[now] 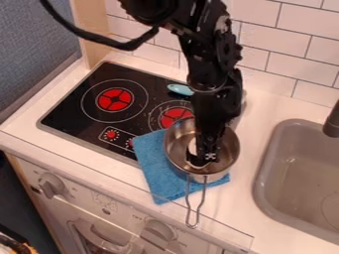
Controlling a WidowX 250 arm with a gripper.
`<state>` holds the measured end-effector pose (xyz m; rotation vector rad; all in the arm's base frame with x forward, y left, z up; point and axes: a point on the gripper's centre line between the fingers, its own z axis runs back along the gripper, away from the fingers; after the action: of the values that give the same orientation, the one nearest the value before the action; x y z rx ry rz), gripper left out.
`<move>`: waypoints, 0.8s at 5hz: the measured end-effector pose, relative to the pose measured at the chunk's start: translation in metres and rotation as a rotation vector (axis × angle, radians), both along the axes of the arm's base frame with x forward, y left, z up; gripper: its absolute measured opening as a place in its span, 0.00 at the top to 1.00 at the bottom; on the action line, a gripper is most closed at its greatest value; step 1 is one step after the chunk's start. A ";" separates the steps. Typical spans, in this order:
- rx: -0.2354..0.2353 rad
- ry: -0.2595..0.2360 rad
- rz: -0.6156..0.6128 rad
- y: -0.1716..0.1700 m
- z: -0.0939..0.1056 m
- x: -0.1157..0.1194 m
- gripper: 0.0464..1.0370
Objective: Moved the sushi from the silver pot to the upper part of the left burner
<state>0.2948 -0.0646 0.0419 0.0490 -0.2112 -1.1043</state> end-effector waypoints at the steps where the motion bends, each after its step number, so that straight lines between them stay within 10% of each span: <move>1: -0.009 0.025 -0.005 -0.002 -0.011 -0.002 0.04; 2: -0.013 0.045 -0.005 -0.003 -0.020 -0.004 0.09; 4: 0.008 0.052 0.006 -0.001 -0.021 -0.002 0.56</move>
<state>0.2927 -0.0653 0.0205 0.0278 -0.1603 -1.0996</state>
